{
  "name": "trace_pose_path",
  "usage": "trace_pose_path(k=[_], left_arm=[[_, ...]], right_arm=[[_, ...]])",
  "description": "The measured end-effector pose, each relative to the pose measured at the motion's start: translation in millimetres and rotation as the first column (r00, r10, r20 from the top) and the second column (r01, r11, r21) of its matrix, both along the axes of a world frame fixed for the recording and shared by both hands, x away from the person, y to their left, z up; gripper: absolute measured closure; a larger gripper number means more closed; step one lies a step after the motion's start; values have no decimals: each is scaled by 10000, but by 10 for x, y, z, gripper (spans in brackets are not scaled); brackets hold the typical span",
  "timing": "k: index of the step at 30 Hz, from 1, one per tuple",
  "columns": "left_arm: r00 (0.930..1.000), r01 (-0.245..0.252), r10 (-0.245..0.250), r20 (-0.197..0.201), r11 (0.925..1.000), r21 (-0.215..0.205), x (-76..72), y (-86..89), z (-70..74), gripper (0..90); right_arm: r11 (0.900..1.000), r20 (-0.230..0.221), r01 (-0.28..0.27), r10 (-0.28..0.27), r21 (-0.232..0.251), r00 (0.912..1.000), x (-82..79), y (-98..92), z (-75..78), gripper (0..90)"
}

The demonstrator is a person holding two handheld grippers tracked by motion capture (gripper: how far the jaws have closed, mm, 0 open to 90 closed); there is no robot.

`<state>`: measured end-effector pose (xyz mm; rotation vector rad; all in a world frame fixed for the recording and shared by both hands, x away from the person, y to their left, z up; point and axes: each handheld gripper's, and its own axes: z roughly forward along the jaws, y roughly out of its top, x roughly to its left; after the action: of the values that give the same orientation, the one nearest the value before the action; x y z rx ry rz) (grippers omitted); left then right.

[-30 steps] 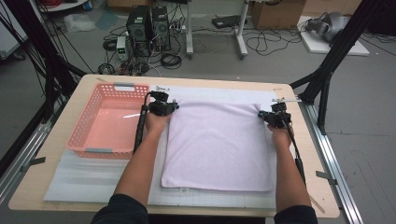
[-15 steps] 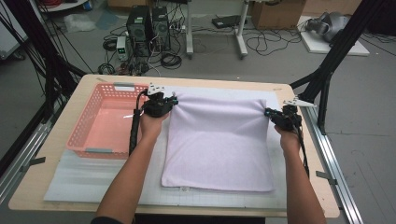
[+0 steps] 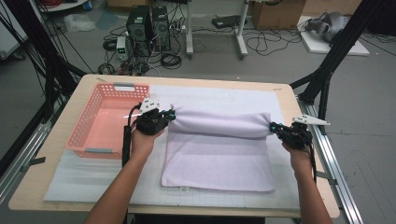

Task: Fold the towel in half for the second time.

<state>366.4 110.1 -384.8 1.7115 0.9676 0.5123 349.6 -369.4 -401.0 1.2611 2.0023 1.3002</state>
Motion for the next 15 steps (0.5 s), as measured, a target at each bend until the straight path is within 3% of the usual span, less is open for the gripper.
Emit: trace_pose_path(k=[6,8,10,15], left_arm=[[9992,410,-410,21,9986,324,-262,31,-107,855],[9974,722,-718,-85,9961,517,-352,43,-173,855],[9970,767,-760,-157,9957,526,-382,46,-203,855],[9936,1034,-998,-521,9919,731,-508,71,-401,854]], right_arm=[[9993,-5,-346,346,-111,9994,-348,12,-76,860],[9986,-179,-421,416,-310,9990,-419,25,-94,861],[9981,-161,-505,500,-340,9986,-466,24,-116,861],[9972,-653,-597,567,-456,9963,-572,42,-234,861]])
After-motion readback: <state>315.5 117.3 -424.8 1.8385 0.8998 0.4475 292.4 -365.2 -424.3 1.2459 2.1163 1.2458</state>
